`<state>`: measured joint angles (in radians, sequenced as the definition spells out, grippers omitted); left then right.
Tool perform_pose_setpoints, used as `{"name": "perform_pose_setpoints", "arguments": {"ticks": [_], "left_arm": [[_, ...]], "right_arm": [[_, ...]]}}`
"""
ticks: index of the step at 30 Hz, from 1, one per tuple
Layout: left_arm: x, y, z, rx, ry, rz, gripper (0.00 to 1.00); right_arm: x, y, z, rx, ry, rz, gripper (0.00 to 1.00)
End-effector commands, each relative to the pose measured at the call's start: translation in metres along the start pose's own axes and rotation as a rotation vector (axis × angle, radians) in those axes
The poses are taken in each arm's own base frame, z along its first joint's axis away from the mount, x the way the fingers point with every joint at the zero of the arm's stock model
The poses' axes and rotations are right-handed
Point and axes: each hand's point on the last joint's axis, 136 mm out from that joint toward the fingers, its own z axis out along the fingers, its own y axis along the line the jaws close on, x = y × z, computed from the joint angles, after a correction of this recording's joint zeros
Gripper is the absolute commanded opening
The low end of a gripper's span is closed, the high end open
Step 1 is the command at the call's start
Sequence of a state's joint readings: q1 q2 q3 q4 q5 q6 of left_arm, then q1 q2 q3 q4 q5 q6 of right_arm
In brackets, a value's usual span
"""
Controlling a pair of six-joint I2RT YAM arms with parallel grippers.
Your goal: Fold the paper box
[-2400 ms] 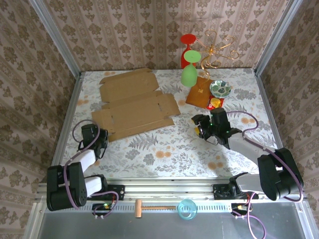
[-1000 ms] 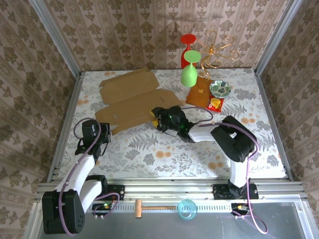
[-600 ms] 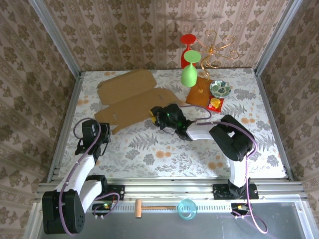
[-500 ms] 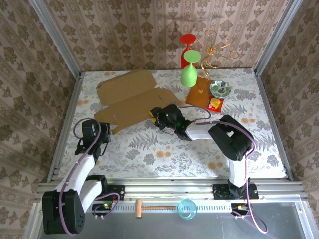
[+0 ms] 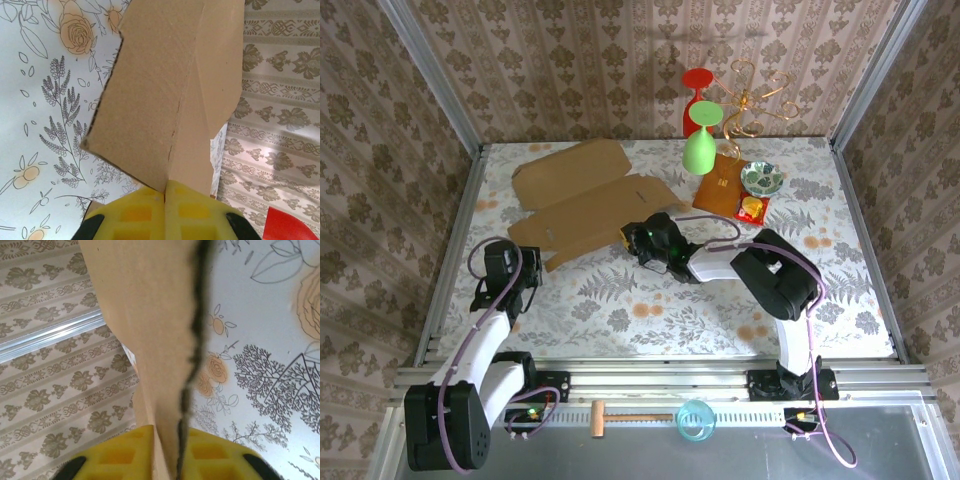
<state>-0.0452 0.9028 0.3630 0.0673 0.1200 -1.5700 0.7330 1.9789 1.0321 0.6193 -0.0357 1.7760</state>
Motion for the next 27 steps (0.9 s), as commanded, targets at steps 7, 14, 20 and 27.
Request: {"name": "perform_pose_setpoints", "arguments": {"ticks": [7,14,20,27], "left_arm": [[-0.019,-0.06,-0.041,-0.012,0.015,0.149,0.46],[-0.072,-0.094,-0.082,-0.124,-0.191,0.317,0.58],[-0.109,-0.141,-0.127,-0.196,-0.414,0.453,0.59],[-0.136,-0.193,-0.157,-0.162,-0.56,0.512,0.6]], "right_arm": [[0.012,0.099,-0.035,-0.087,-0.058,-0.161,0.0],[0.041,0.18,-0.069,-0.176,-0.021,-0.217,0.0],[0.058,0.245,-0.11,-0.256,-0.065,-0.275,0.0],[0.075,0.31,-0.18,-0.331,-0.144,-0.314,0.0]]}}
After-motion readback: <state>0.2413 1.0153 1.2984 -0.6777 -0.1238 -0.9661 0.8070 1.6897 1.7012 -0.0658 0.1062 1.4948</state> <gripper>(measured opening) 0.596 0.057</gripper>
